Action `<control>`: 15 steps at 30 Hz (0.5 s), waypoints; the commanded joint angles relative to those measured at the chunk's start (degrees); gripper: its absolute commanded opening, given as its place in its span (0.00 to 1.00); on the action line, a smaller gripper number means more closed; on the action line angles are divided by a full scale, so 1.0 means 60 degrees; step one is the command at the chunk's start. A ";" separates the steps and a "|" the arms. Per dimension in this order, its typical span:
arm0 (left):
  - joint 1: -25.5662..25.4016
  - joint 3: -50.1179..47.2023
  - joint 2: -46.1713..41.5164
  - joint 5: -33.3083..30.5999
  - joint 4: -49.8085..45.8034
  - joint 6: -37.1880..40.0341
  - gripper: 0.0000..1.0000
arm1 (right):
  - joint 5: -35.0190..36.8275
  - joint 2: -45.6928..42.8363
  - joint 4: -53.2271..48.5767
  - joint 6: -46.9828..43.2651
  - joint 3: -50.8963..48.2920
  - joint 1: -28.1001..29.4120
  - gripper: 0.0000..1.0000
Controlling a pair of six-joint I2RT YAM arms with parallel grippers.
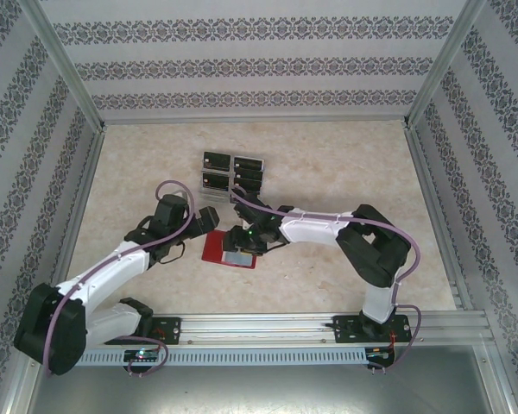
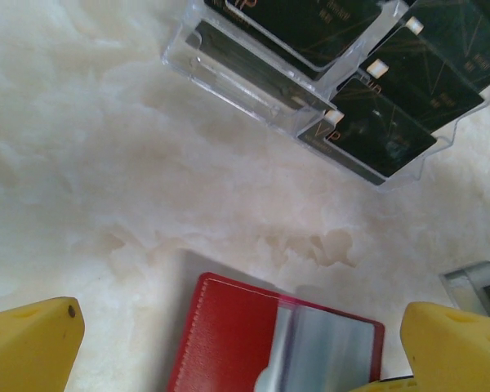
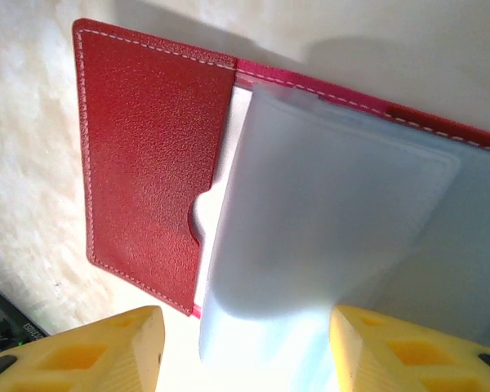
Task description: Put the credit cards into the card holder
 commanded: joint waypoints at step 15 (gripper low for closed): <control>0.0245 0.0201 -0.0506 -0.0370 -0.1722 0.0328 1.00 | 0.0432 -0.0236 -0.0979 -0.0190 0.0838 0.0084 0.56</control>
